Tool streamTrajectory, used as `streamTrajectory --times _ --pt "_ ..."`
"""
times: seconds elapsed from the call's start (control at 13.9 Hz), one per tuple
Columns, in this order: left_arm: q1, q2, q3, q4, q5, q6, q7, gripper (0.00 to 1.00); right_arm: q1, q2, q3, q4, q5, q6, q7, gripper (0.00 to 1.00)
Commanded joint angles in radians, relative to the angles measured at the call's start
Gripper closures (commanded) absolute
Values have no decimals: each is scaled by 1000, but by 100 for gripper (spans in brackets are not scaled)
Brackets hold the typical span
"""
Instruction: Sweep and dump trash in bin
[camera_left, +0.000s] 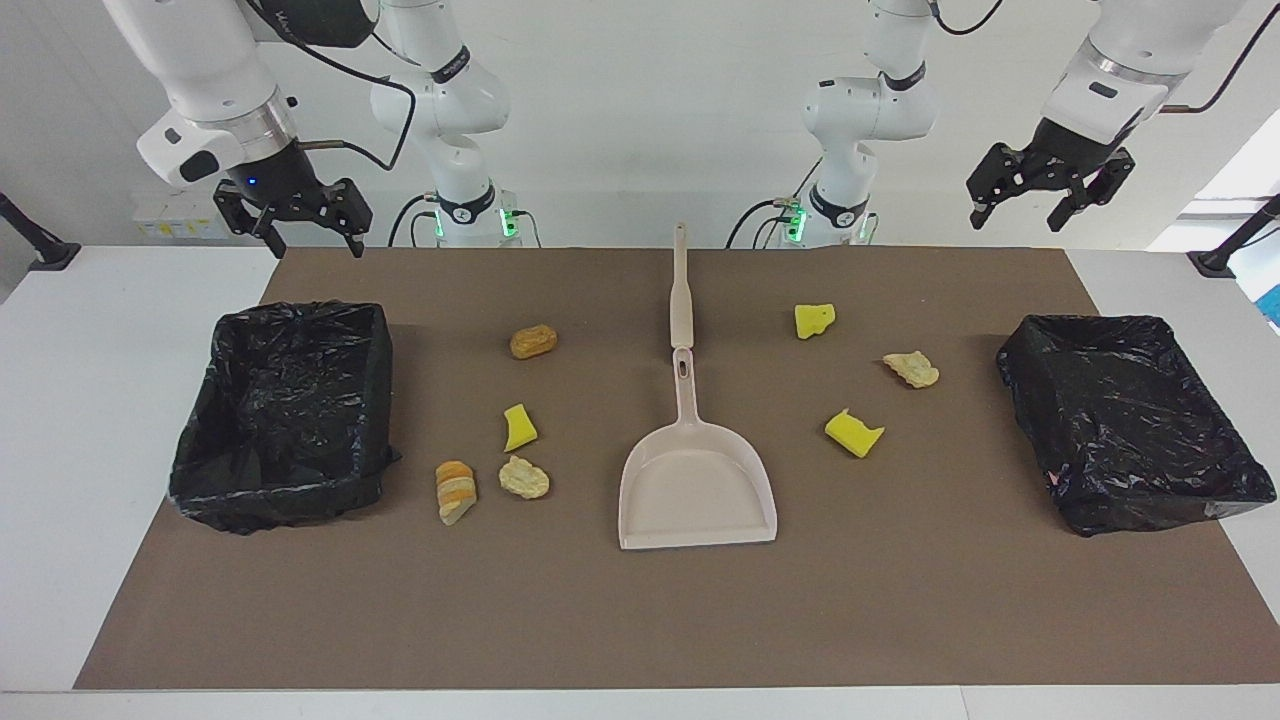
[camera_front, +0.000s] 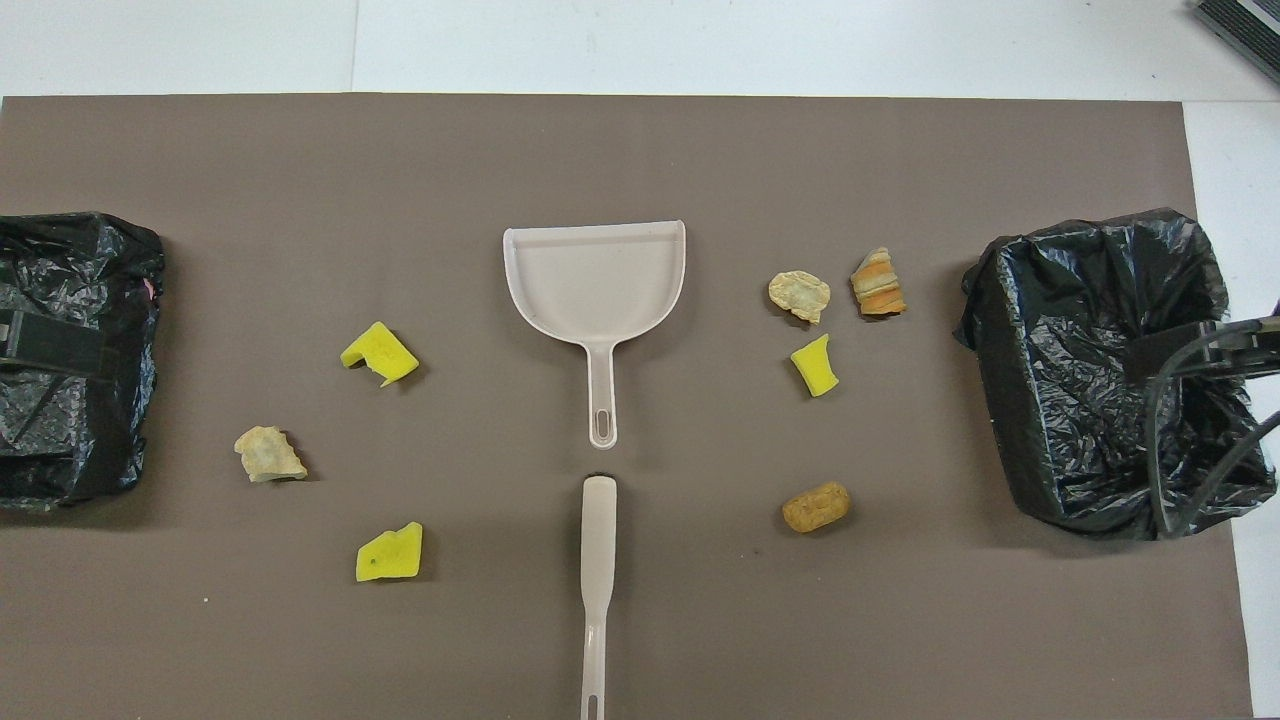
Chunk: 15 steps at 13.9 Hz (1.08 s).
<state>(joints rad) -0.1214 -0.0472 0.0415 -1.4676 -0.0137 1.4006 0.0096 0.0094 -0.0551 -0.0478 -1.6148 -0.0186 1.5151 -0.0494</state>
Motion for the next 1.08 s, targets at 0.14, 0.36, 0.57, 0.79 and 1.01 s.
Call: streamTrajectory --times 0.14,0.36,0.57,0.79,1.01 --pt "5 -7 -3 0 -8 26 3 0 -5 -20 0 -28 17 25 -15 0" --pt "2 -10 -3 -4 -8 25 0 0 -6 -20 0 -30 17 25 -15 0" --pt "5 -10 -3 -4 -8 23 -2 0 -6 -20 0 -30 17 27 -15 0" --pt "5 -10 -3 -8 -8 27 -2 0 -6 -20 0 -28 17 25 -15 0" --pt "-4 -11 -3 -10 -8 32 -2 0 -6 -20 0 -30 17 25 -15 0"
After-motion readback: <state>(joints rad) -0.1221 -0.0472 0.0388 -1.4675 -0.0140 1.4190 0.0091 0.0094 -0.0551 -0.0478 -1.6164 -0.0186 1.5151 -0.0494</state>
